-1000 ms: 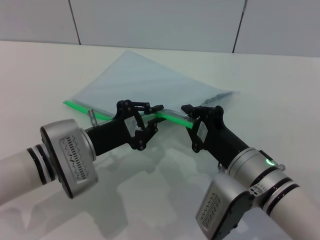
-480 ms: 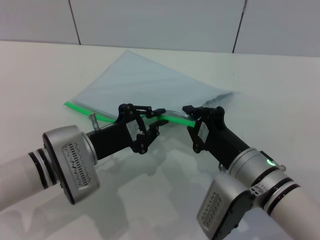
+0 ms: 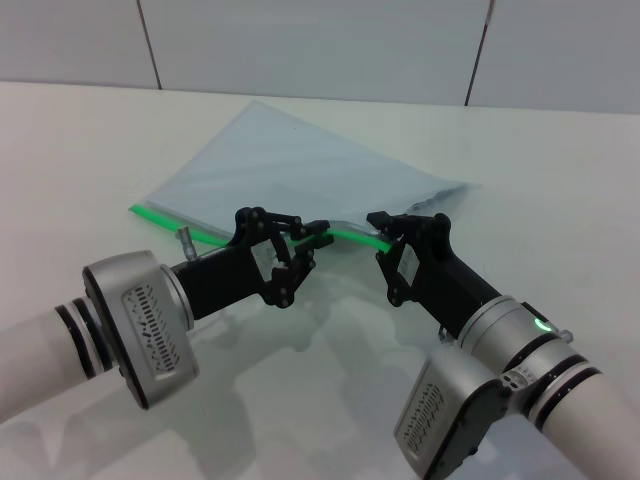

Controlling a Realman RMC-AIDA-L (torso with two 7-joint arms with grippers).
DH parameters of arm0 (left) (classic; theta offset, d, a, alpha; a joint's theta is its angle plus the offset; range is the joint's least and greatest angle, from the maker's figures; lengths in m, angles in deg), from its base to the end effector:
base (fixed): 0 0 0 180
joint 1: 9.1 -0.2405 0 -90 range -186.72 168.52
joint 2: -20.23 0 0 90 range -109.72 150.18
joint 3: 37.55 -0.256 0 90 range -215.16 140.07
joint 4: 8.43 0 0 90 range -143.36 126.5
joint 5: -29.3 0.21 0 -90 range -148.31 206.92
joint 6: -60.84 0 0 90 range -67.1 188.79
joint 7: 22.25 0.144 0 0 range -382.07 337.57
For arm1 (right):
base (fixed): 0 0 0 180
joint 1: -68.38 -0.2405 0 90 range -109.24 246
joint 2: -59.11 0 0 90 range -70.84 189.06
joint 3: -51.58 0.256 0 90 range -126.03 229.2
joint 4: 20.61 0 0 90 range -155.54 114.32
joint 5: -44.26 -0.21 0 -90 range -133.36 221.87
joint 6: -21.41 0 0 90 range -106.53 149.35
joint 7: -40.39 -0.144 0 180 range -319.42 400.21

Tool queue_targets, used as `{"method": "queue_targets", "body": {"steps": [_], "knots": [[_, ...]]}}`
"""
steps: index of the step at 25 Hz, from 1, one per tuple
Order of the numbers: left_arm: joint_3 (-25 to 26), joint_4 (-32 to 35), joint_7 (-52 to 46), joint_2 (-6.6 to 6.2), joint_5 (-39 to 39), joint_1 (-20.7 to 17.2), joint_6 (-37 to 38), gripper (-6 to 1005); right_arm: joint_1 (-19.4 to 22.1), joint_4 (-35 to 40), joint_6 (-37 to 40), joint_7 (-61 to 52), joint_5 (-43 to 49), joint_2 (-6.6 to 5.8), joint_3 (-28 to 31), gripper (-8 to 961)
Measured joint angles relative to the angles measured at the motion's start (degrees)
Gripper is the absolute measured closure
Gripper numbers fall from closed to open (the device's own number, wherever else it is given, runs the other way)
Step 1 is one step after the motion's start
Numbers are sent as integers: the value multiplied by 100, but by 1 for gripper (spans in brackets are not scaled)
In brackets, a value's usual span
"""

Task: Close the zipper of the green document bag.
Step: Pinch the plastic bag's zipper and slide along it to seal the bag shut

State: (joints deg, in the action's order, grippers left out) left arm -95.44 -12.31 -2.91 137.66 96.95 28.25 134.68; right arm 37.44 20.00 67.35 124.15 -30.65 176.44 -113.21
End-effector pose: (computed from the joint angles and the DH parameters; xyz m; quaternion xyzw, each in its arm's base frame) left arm -0.2669 0.3271 -0.0734 -0.8736 0.2428 -0.1535 0.3929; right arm 0.2074 0.3047 -0.1444 -0.8215 -0.3041 -0.0146 0.4822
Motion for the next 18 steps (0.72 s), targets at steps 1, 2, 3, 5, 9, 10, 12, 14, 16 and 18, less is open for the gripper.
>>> {"method": "queue_targets", "body": {"steps": [1, 2, 3, 5, 9, 10, 12, 14, 16, 18], "knots": [[-1, 0, 0, 0, -5, 0, 0, 923, 0, -1, 0, 0, 2, 0, 0, 905], [-1, 0, 0, 0, -11, 0, 0, 923, 0, -1, 0, 0, 3, 0, 0, 905], [-2, 0, 0, 0, -16, 0, 0, 923, 0, -1, 0, 0, 5, 0, 1, 905], [-1, 0, 0, 0, -22, -3, 0, 923, 0, -1, 0, 0, 9, 0, 1, 905], [16, 1, 0, 0, -38, -40, 0, 923, 3, -3, 29, -94, 18, -3, 0, 905], [20, 2, 0, 0, -42, -51, 0, 923, 3, -6, 43, -159, 26, -10, 0, 905], [22, 2, 0, -1, -59, -73, 0, 924, 4, -24, 93, -310, 41, -22, -1, 905], [23, 2, 0, -5, -128, -103, -2, 924, 6, -55, 154, -397, 41, -30, -1, 905], [24, 2, -1, -11, -213, -133, -5, 924, 11, -86, 199, -460, 36, -35, 0, 905], [24, 2, 0, -14, -293, -167, -5, 924, 17, -121, 239, -541, 24, -36, 0, 905]]}}
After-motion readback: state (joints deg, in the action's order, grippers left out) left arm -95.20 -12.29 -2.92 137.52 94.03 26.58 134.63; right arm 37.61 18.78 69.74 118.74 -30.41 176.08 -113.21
